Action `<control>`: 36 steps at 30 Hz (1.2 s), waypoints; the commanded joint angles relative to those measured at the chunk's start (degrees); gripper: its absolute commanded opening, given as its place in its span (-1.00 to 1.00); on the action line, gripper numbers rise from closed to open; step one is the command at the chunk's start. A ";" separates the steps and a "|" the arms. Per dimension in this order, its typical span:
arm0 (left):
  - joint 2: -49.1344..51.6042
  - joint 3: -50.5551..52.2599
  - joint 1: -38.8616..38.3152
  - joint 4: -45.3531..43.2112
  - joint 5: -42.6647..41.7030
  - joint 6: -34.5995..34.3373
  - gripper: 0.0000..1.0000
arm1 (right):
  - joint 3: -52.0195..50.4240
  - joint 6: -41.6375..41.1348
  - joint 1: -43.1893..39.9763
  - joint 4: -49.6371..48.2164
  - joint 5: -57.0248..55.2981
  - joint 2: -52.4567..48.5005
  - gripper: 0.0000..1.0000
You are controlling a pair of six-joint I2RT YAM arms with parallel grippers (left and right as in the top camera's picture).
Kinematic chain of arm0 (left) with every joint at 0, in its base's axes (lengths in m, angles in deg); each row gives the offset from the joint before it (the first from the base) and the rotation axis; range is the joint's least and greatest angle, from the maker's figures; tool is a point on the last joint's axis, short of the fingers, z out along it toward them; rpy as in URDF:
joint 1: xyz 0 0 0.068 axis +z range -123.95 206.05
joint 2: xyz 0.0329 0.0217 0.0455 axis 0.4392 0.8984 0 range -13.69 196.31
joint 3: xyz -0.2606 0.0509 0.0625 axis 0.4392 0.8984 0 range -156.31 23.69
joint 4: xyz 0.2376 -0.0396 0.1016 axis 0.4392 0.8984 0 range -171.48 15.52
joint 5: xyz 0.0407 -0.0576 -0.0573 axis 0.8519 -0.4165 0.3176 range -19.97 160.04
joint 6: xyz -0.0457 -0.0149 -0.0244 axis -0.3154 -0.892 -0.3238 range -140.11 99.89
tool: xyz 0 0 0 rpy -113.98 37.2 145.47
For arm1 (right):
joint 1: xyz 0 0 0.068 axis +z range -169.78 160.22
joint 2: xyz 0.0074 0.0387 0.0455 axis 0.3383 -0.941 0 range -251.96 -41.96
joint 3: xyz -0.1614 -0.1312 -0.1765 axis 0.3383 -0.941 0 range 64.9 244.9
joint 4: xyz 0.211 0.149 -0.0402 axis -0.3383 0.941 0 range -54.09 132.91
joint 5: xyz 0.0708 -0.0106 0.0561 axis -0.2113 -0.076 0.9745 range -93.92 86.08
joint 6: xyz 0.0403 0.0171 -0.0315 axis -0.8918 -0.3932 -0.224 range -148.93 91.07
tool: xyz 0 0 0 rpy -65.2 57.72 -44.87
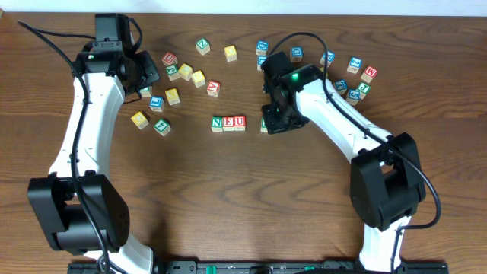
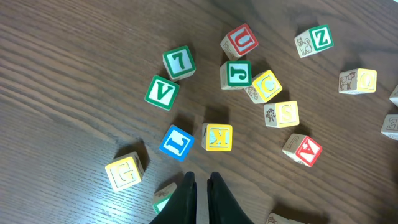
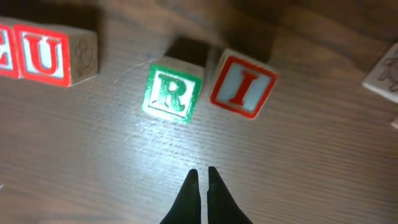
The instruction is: Spell out NEURIPS
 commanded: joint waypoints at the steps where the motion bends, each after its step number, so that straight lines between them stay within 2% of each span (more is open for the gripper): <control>1: 0.42 0.46 0.13 0.00 0.96 0.13 -0.83 | -0.52 -1.60 -0.09 -1.31 -2.58 0.00 -0.98; 17: 0.42 0.44 0.13 0.00 0.96 0.13 -0.84 | -0.83 -3.08 0.22 -4.59 -2.10 -5.79 -0.98; 36: 0.42 0.46 0.13 -0.02 0.94 0.13 -0.84 | -0.83 -3.74 0.72 -8.63 -1.68 -7.87 -0.92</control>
